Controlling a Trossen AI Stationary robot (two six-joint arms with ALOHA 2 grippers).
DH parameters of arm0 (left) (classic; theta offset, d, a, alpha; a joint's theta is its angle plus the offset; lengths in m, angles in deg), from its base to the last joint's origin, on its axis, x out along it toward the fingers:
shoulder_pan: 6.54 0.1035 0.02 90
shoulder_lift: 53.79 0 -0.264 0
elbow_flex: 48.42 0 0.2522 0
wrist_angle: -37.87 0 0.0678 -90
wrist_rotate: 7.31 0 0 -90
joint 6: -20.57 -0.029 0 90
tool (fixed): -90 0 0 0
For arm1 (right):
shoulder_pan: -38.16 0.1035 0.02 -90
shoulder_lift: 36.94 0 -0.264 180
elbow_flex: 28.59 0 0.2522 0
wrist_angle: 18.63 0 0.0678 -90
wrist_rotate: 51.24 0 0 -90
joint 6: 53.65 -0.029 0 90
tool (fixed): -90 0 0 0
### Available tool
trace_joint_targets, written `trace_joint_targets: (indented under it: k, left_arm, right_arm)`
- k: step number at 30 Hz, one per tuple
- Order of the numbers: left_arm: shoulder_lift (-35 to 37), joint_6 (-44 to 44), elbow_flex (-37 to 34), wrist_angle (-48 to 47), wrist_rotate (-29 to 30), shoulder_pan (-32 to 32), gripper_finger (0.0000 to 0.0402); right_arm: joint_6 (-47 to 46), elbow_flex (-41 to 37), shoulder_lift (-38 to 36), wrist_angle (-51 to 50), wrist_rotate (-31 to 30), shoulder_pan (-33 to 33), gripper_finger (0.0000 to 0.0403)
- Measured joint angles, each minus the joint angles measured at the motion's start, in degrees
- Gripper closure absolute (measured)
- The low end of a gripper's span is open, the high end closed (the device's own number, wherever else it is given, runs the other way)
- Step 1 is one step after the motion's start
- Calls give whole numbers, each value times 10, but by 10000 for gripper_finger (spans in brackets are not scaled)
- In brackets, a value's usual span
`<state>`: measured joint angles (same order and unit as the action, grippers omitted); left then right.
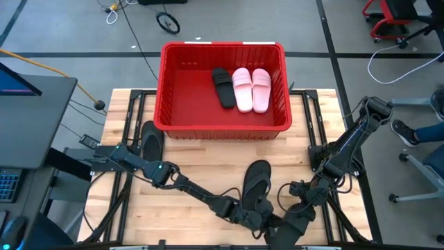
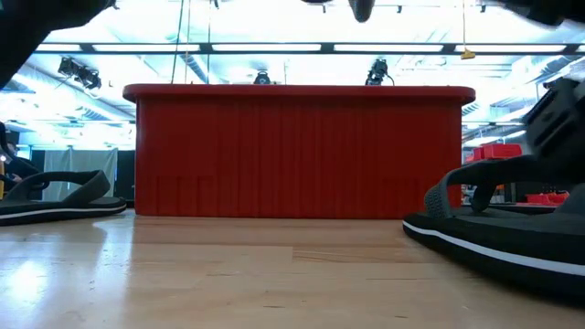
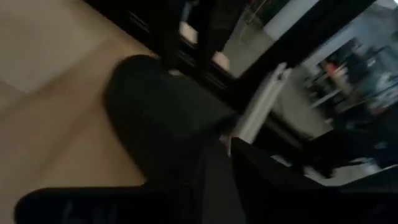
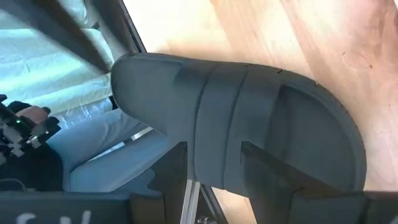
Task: Pick and place slides into bin
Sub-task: Put the black slide into the red bin
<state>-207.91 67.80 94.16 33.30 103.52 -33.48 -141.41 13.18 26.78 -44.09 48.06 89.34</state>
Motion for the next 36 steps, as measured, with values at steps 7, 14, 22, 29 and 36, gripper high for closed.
trace_joint_targets:
  k: [7, 14, 22, 29, 36]
  left_arm:
    - [0, -49, 0, -20, -13, 12, 268]
    - [0, -16, 0, -22, -44, 12, 229]
    - [0, 46, 0, -5, -45, 13, 258]
    - [0, 99, 0, 11, -45, 14, 297]
    - [9, 129, 0, 15, -45, 14, 364]
  right_arm:
    - [-4, 0, 0, 5, -10, 0, 250]
    - [-45, 12, -1, 15, 31, 29, 252]
    - [-54, 82, 19, 172, -88, 102, 296]
    - [-135, 96, 138, 157, -110, 118, 320]
    - [-150, 123, 228, 124, -107, 105, 395]
